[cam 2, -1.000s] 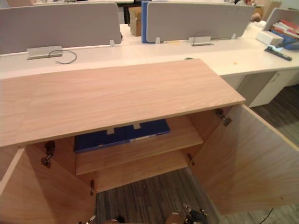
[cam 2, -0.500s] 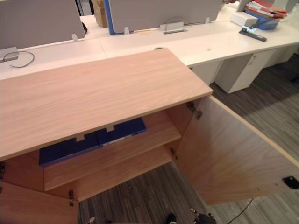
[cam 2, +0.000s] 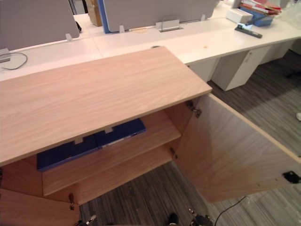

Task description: Walk over to the cabinet, pick up the folder, carry it to the office cabinet, place the folder inside the office cabinet, then close the office cabinet door

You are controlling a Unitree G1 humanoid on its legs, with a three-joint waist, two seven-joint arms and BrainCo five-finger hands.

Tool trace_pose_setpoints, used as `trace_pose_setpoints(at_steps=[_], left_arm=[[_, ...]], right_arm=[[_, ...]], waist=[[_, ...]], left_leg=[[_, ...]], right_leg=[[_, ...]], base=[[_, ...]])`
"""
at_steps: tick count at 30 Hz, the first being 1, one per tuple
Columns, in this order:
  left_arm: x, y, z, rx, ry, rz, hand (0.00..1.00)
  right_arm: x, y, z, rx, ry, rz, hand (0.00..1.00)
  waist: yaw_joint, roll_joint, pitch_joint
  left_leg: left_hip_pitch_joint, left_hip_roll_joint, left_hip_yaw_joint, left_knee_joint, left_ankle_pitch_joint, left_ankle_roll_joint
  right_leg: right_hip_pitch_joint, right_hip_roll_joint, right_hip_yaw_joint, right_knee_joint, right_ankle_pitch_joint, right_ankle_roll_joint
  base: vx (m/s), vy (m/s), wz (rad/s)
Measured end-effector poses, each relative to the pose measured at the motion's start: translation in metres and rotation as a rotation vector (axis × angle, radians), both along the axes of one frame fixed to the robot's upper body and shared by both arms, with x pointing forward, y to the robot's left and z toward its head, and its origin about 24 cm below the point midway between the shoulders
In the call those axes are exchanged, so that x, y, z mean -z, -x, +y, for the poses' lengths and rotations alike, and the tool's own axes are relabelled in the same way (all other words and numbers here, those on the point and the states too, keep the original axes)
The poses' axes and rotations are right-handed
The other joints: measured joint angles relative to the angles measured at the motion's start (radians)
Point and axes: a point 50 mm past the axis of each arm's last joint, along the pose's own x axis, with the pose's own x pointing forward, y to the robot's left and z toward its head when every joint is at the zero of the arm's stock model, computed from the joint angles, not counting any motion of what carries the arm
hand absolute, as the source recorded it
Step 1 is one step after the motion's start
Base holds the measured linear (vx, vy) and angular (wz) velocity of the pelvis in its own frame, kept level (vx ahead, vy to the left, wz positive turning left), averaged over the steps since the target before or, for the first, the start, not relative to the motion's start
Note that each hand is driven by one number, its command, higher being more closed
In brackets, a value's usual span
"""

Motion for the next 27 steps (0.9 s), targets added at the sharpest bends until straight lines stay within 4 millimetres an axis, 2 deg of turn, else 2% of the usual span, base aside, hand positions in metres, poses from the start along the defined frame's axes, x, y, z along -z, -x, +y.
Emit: trace_pose_setpoints(at_steps=[4, 6, 8, 9, 10, 11, 12, 13, 14, 16, 19, 27], left_arm=[[0.001, 0.0, -0.002, -0.043, 0.016, -0.009, 0.0], [0.001, -0.002, -0.003, -0.066, 0.029, -0.02, 0.0], [0.0, -0.005, -0.004, -0.069, 0.031, -0.03, 0.0], [0.001, -0.005, -0.006, -0.068, 0.035, -0.031, 0.0], [0.001, -0.004, -0.008, -0.067, 0.041, -0.028, 0.0], [0.002, -0.003, -0.012, -0.07, 0.052, -0.027, 0.0], [0.002, -0.003, -0.014, -0.071, 0.057, -0.027, 0.0], [0.003, -0.003, -0.016, -0.073, 0.062, -0.026, 0.0], [0.003, -0.002, -0.017, -0.077, 0.065, -0.023, 0.0], [0.001, 0.0, -0.008, -0.119, 0.049, -0.034, 0.0], [0.002, 0.003, -0.008, -0.173, 0.048, -0.039, 0.0], [0.002, 0.007, -0.01, -0.191, 0.049, -0.035, 0.0]], right_arm=[[0.0, 0.003, 0.0, 0.011, 0.0, 0.003, 0.0], [0.0, 0.001, 0.0, 0.012, 0.007, -0.006, 0.0], [0.0, 0.0, -0.001, 0.019, 0.009, -0.013, 0.0], [-0.001, 0.0, -0.002, 0.022, 0.014, -0.02, 0.0], [-0.002, -0.001, -0.004, 0.03, 0.021, -0.028, 0.0], [-0.002, -0.001, -0.007, 0.033, 0.028, -0.03, 0.0], [-0.002, 0.0, -0.008, 0.038, 0.028, -0.03, 0.0], [-0.002, 0.001, -0.007, 0.053, 0.022, -0.029, 0.0], [-0.001, 0.003, -0.003, 0.069, 0.009, -0.027, 0.0], [0.0, 0.004, 0.006, 0.08, -0.01, -0.041, 0.0], [0.0, 0.006, 0.009, 0.052, -0.004, -0.042, 0.0], [-0.001, 0.005, 0.012, -0.029, 0.01, -0.038, 0.0]], waist=[[-0.003, 0.017, 0.006], [-0.001, 0.03, 0.021], [0.004, 0.033, 0.034], [0.009, 0.04, 0.04], [0.016, 0.05, 0.053], [0.016, 0.064, 0.06], [0.015, 0.072, 0.065], [0.016, 0.08, 0.068], [0.018, 0.074, 0.068], [0.023, 0.038, 0.074], [0.024, 0.029, 0.06], [0.035, 0.035, 0.037]], left_leg=[[-0.014, 0.036, 0.004, 0.051, -0.027, -0.015], [-0.078, 0.077, 0.003, 0.248, -0.096, -0.014], [-0.141, 0.094, -0.026, 0.418, -0.106, -0.002], [-0.168, 0.096, -0.057, 0.483, -0.104, 0.0], [-0.184, 0.081, -0.1, 0.531, -0.148, -0.007], [-0.183, 0.042, -0.124, 0.523, -0.203, -0.004], [-0.182, 0.012, -0.139, 0.507, -0.23, -0.002], [-0.18, -0.027, -0.145, 0.467, -0.254, 0.019], [-0.163, -0.038, -0.138, 0.432, -0.269, 0.062], [-0.147, -0.072, -0.105, 0.396, -0.265, 0.069], [-0.113, -0.093, -0.066, 0.341, -0.241, 0.106], [-0.034, -0.098, -0.036, 0.237, -0.205, 0.12]], right_leg=[[0.011, 0.03, 0.001, -0.004, -0.004, -0.007], [0.034, 0.048, 0.009, 0.001, -0.018, -0.021], [0.037, 0.048, 0.033, 0.026, -0.034, -0.031], [0.037, 0.047, 0.048, 0.041, -0.04, -0.035], [0.034, 0.042, 0.081, 0.049, -0.04, -0.036], [0.027, 0.036, 0.097, 0.056, -0.04, -0.036], [0.025, 0.037, 0.109, 0.06, -0.04, -0.036], [0.017, 0.039, 0.12, 0.065, -0.04, -0.035], [0.002, 0.043, 0.14, 0.071, -0.039, -0.032], [-0.004, 0.027, 0.171, 0.048, -0.011, -0.026], [0.0, 0.012, 0.174, 0.019, 0.006, -0.03], [0.023, 0.021, 0.176, -0.016, 0.007, -0.031]], base=[[0.04, -0.044, -0.06], [0.04, -0.057, -0.11], [0.01, -0.069, -0.21], [0.03, -0.03, -0.5], [0.04, 0.048, -0.62], [0.01, 0.12, -0.55], [-0.01, 0.149, -0.45], [-0.02, 0.19, -0.42], [-0.05, 0.173, -0.51], [-0.03, 0.121, -0.44], [0.04, 0.055, -0.24], [0.11, 0.0, -0.13]])
